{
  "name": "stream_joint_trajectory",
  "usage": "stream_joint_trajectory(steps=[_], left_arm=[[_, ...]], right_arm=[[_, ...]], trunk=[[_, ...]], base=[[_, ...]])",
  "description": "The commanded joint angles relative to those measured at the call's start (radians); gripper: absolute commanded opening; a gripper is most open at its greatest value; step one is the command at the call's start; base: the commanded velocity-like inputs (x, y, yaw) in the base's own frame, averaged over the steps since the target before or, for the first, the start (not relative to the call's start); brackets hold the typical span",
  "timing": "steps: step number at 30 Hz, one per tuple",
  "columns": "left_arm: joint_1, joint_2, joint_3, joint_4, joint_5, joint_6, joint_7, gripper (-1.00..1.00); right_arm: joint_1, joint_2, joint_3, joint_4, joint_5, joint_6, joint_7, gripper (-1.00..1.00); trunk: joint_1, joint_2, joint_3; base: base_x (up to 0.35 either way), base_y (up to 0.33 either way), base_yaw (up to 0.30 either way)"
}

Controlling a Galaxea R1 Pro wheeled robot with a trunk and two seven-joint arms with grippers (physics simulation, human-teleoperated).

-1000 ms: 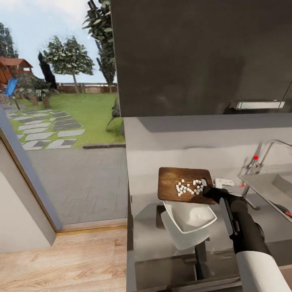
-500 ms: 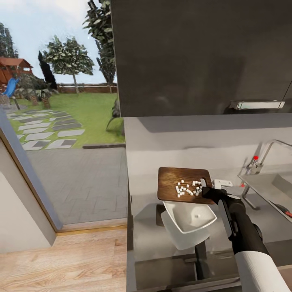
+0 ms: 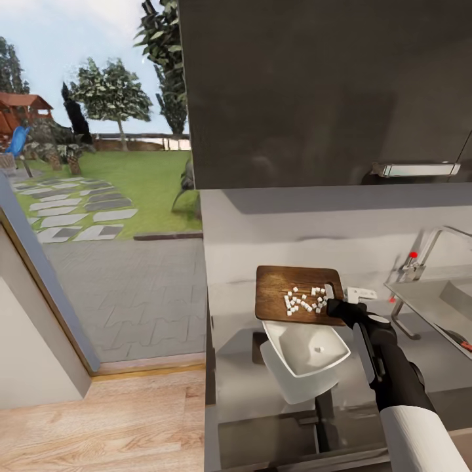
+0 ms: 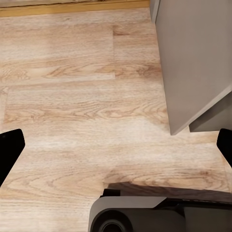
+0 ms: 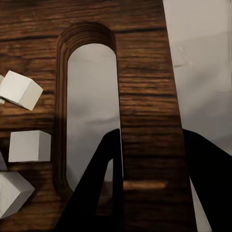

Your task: In the kitchen, take the Vidalia onion out of the sink, dice it on the chopping board with the paring knife, put the diced onion into the bowl on the countertop, then place both the paring knife and the chopping board into the sink.

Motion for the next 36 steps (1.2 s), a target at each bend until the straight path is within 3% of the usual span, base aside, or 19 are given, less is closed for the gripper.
stream_joint_trajectory(steps=[1,36], left_arm=[[0.000,0.001,-0.007,-0.001,0.010,-0.002,0.006,1.00],[0.000,0.001,-0.007,0.000,0.010,-0.002,0.006,1.00]], right_arm=[[-0.001,0.000,-0.002,-0.001,0.003,0.003,0.006,-1.00],[-0.001,0.000,-0.003,0.056,0.004,-0.112,0.006,-1.00]], trunk=[[0.000,-0.002,-0.002],[0.000,-0.002,-0.002]], base=[[0.000,0.000,0.000],[0.000,0.000,0.000]])
